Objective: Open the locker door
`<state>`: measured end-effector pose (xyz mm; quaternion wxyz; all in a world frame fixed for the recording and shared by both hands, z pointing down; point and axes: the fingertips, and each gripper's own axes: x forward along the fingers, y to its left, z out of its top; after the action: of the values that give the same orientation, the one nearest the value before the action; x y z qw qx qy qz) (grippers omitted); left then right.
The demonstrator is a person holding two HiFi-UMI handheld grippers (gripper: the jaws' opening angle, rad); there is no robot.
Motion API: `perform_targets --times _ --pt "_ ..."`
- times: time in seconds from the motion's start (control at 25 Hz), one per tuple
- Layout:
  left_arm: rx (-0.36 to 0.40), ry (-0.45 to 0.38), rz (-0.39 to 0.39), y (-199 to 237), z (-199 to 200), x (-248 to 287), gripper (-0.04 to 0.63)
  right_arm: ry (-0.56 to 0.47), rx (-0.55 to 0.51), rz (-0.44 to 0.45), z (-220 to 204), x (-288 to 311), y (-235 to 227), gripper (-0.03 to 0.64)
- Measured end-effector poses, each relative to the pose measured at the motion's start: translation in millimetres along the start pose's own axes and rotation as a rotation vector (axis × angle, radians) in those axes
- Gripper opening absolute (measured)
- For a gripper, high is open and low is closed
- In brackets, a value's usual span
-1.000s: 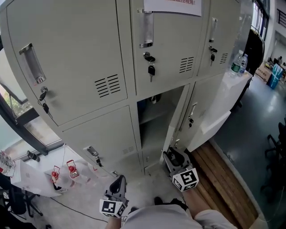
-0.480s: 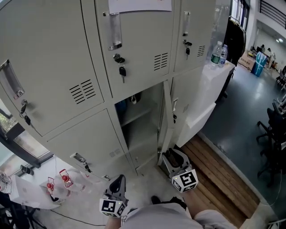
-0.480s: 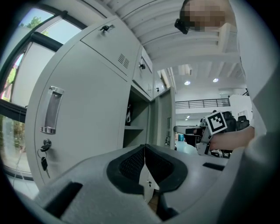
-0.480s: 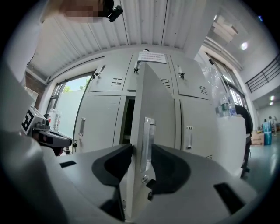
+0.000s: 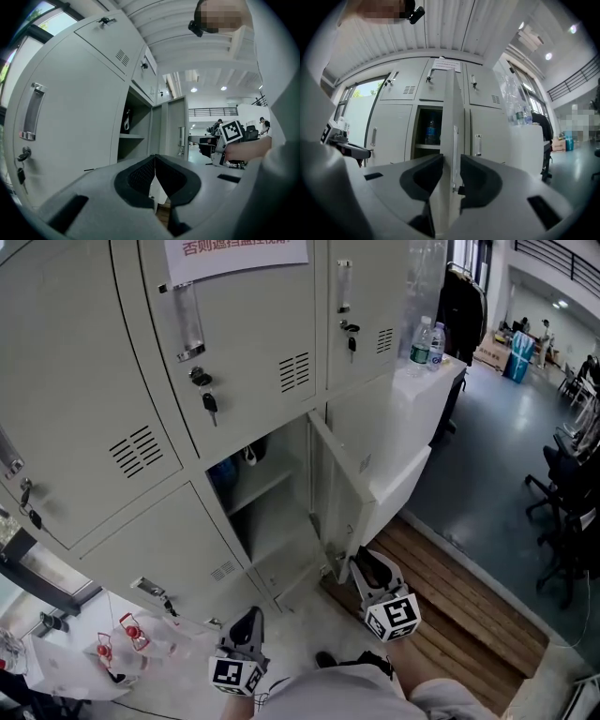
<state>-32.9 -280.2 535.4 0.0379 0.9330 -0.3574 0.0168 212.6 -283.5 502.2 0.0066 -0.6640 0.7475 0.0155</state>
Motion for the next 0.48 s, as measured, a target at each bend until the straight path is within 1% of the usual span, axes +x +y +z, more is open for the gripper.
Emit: perform_targets --times 0.08,0.16,0.24,0.36,0.48 --pt "0.003 0.003 -0.018 -4.7 -1.1 5.6 0.011 0.007 0.004 -0.053 -1.0 -4.5 -15.6 0.102" --pt "0.005 0.007 -0.034 -9.3 -2.3 11.0 0.011 0.028 0.011 -0.12 -4.4 -8.9 -34.1 0.072" --pt "0.004 0.011 -0.044 -13.3 -3.1 15.3 0.011 0.045 0.037 -0.176 -8.7 -14.4 -50.3 0.05" --pt "0.003 0.014 -0.048 -17.2 -3.1 20.3 0.011 0.05 0.055 -0.215 -12.0 -22.6 -63.1 0.03" --pt "0.004 0.016 -0.048 -18.6 -3.4 23.8 0.011 0.055 0.051 -0.219 -14.6 -25.5 -67.3 0.019"
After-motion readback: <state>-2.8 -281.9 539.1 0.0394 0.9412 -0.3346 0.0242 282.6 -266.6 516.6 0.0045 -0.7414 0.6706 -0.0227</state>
